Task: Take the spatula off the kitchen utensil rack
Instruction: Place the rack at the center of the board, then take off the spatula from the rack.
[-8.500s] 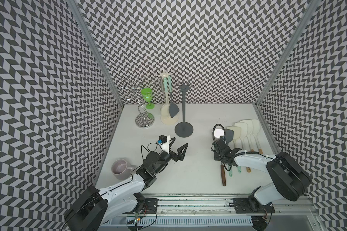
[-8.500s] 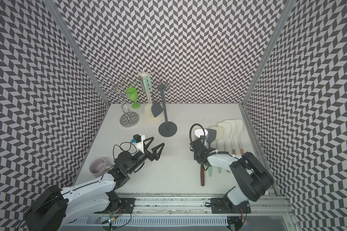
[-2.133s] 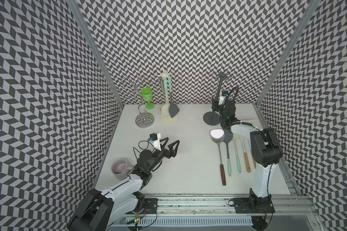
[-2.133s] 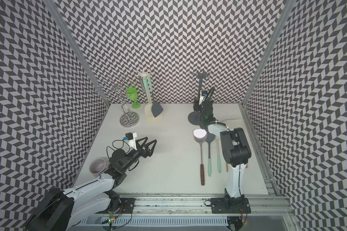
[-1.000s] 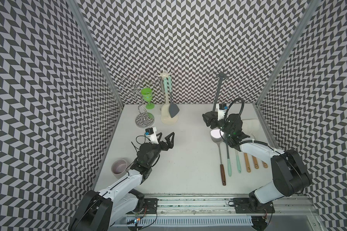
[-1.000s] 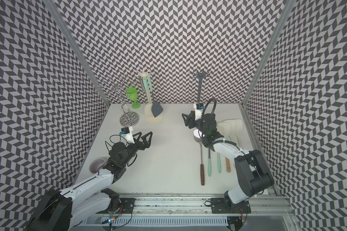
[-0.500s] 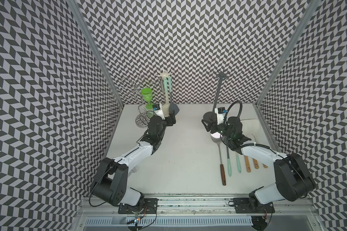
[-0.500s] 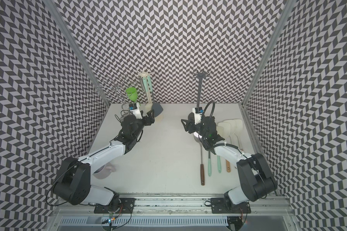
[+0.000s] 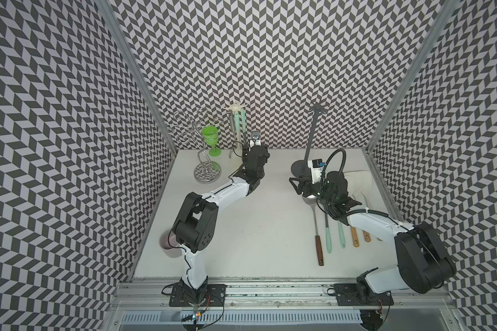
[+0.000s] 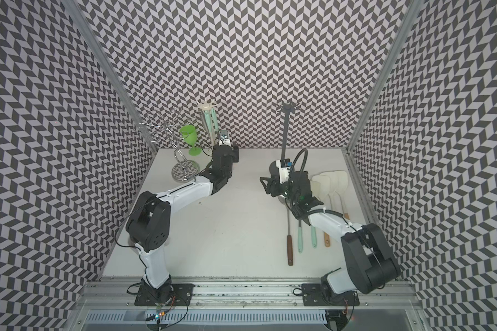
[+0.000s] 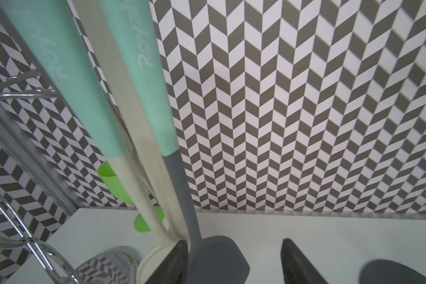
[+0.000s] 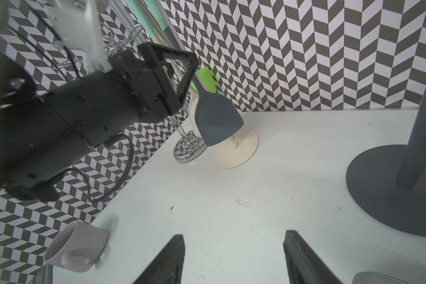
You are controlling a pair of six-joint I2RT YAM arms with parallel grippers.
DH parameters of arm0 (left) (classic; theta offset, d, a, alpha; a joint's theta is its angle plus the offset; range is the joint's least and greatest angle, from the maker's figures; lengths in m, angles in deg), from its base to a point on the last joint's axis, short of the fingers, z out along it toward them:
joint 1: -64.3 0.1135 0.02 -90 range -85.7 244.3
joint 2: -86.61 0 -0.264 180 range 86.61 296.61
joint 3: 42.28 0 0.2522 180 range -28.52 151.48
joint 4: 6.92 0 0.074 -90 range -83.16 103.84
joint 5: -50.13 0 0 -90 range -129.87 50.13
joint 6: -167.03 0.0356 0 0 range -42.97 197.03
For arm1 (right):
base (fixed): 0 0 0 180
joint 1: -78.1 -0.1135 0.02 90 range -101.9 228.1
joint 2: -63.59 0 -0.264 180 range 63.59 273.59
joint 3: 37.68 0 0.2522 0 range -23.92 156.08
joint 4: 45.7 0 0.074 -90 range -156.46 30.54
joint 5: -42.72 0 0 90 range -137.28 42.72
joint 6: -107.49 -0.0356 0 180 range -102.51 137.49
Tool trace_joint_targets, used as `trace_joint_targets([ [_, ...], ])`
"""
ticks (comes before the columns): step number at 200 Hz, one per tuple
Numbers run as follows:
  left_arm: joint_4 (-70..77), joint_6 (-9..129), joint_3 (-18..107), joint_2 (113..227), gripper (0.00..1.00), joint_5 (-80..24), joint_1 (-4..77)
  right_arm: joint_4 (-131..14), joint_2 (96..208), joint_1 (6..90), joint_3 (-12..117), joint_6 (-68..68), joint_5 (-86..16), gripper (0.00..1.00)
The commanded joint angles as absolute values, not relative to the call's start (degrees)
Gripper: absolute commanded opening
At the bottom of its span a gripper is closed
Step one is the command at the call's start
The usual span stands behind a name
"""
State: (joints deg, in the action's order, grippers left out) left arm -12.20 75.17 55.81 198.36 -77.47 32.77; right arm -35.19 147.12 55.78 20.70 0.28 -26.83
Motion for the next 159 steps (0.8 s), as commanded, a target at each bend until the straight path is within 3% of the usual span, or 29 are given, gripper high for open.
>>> trace_joint_targets([
  [1,-12.0,78.6,60.2,200.7,0.62,-82.3,33.6,-34.1,146.3,55.6,21.9,0.0,-26.2,0.64],
  [93,-16.0,84.3,69.7,209.2,0.58,-83.9,35.1,-35.5,146.4,55.6,22.5,1.0,-26.9,0.64],
  [159,-34.7,87.0,53.8,202.7,0.61,-81.7,34.8,-35.0,147.5,55.6,22.7,1.1,-26.8,0.64],
])
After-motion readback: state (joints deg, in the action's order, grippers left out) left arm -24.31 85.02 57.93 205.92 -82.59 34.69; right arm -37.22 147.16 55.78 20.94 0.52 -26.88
